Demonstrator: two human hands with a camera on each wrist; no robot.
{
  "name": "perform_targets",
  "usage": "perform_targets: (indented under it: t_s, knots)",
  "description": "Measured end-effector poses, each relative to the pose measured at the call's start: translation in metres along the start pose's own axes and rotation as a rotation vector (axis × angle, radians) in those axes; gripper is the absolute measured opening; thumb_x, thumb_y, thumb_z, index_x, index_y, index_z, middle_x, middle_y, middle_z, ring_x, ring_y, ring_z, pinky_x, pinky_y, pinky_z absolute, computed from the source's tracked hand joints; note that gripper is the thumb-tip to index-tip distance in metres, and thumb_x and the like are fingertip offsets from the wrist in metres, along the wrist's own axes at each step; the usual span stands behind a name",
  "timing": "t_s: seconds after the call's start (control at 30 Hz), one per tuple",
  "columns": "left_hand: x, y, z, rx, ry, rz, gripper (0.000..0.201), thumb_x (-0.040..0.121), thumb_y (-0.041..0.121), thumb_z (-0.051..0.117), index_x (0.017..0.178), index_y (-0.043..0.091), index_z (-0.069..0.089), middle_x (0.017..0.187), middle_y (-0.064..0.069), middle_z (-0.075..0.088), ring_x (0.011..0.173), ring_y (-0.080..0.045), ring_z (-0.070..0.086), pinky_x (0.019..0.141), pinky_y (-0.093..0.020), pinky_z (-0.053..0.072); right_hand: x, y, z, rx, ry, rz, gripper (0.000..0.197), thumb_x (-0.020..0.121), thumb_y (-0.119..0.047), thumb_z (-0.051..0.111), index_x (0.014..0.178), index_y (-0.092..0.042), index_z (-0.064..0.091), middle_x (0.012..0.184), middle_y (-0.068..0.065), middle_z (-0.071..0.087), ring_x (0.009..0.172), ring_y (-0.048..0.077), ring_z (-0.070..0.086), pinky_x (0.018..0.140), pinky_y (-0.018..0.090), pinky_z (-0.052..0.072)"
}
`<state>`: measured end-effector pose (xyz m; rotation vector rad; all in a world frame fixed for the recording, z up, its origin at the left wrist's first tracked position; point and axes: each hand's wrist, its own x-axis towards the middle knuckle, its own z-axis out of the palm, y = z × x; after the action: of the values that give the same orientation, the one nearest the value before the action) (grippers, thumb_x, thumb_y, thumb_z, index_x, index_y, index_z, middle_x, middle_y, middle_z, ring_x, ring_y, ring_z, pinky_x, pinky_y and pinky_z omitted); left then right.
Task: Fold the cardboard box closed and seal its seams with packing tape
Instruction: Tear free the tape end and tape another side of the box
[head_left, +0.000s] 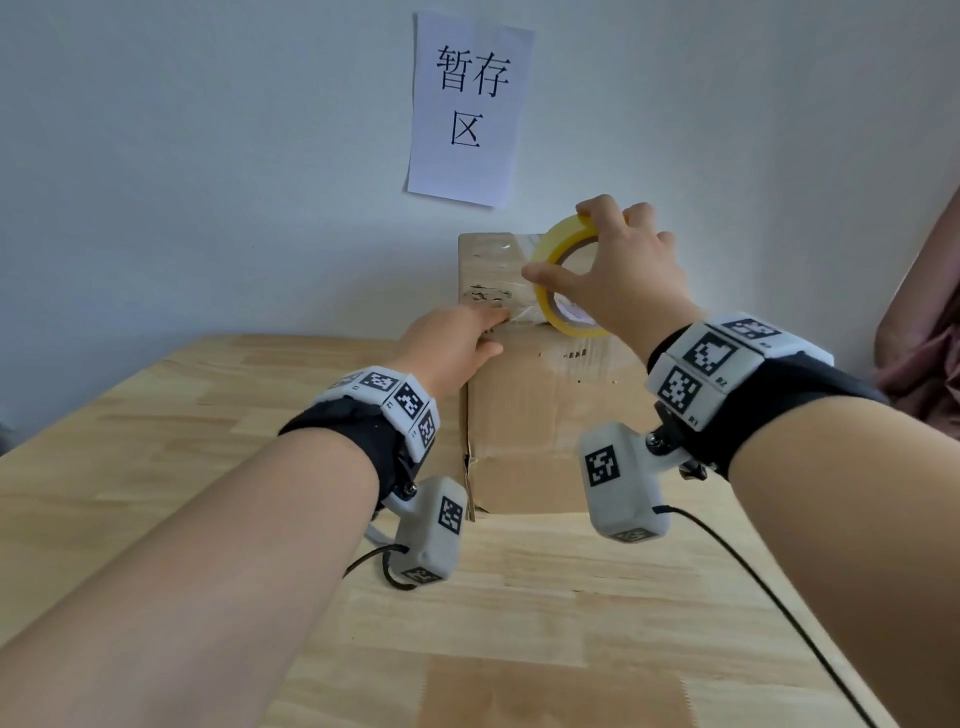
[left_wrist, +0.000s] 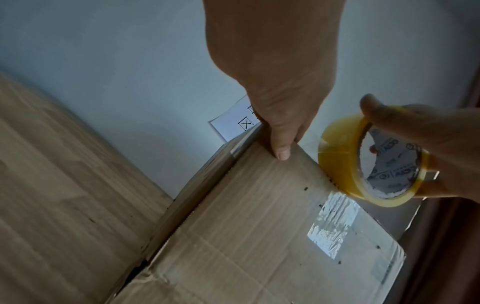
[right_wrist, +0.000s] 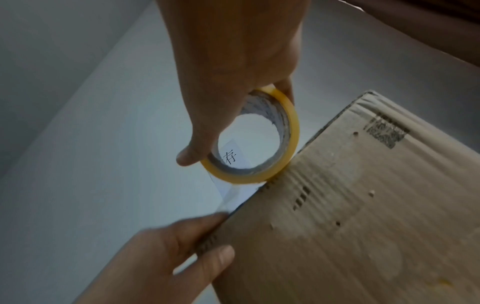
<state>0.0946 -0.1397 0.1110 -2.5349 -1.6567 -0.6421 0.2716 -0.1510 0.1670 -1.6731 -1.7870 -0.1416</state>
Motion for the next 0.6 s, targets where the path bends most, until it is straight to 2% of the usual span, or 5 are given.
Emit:
perform_targets:
  t_s: [0.17,0.27,0.37,0.43,0.6]
  knots:
    - [-0.002,0.001,0.005,0.005,0.064,0.0,0.044,0.097,0.024,0.05,0.14,0.024,0.044,0.146,0.002,0.043,0.128,-0.025,0.047,0.098,-0.037,0.041,0.006,0.021,-0.009,0.045,-0.073,-0.109,0.068,0.084,-0.047,0.065,0.141,-0.029,0.032,0.13,0.008,0.041,0.117,0.032,0.045,0.093,0.041,0.042]
    - [-0.002,0.002,0.004,-0.015,0.057,-0.001,0.043,0.097,0.024,0.05,0.139,0.026,0.045,0.145,0.002,0.044,0.127,-0.026,0.047,0.098,-0.038,0.043,0.005,0.034,-0.001,0.235,0.017,0.022,0.05,0.093,-0.017,0.054,0.139,-0.02,0.036,0.119,0.008,0.05,0.102,0.026,0.052,0.077,0.03,0.04]
    - [-0.002,0.002,0.003,0.011,0.043,-0.004,0.043,0.097,0.026,0.05,0.139,0.026,0.045,0.146,0.002,0.043,0.127,-0.027,0.048,0.098,-0.039,0.044,0.001,0.047,0.01,0.277,0.03,0.196,0.012,0.095,-0.019,0.045,0.094,-0.01,0.053,0.076,0.003,0.051,0.067,0.024,0.048,0.051,0.027,0.032]
    - [0.0,0.001,0.001,0.046,0.033,0.003,0.043,0.097,0.027,0.049,0.139,0.024,0.046,0.146,0.001,0.044,0.127,-0.027,0.048,0.098,-0.041,0.044,0.0,0.047,0.01,0.226,0.018,0.191,0.024,0.095,-0.022,0.044,0.074,-0.01,0.045,0.064,0.002,0.042,0.057,0.021,0.04,0.046,0.027,0.025]
    - [-0.001,0.001,-0.005,0.035,0.012,-0.016,0.039,0.096,0.025,0.051,0.135,0.025,0.049,0.123,-0.005,0.063,0.11,-0.028,0.059,0.085,-0.036,0.049,0.019,0.021,-0.011,0.207,0.05,0.074,0.011,0.093,-0.015,0.048,0.098,-0.007,0.055,0.082,0.008,0.054,0.07,0.025,0.05,0.053,0.026,0.033]
